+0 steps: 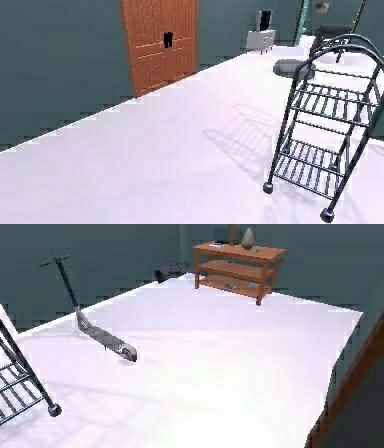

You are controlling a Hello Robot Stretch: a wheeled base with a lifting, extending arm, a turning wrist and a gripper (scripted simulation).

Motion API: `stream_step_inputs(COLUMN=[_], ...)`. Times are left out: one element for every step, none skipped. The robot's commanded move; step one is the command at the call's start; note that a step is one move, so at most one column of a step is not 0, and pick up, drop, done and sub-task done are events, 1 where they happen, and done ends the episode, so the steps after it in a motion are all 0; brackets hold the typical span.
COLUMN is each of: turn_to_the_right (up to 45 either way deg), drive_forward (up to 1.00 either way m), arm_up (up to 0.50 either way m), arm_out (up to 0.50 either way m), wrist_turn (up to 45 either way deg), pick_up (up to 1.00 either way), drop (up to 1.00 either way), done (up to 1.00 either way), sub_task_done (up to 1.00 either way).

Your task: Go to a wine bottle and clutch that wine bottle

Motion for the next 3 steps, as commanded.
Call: stream_step_inputs(turn_to_the_right=[0.0,0.0,36.0], drive_forward=[1.00,0.45,0.00], arm_up=[0.00,0.00,0.00], arm_out=[0.00,0.00,0.00], wrist_turn=[0.0,0.0,0.0], pick_up=[0.00,0.00,0.00], drop=[0.00,0.00,0.00], done=[0.00,0.00,0.00], sub_task_done=[0.00,0.00,0.00])
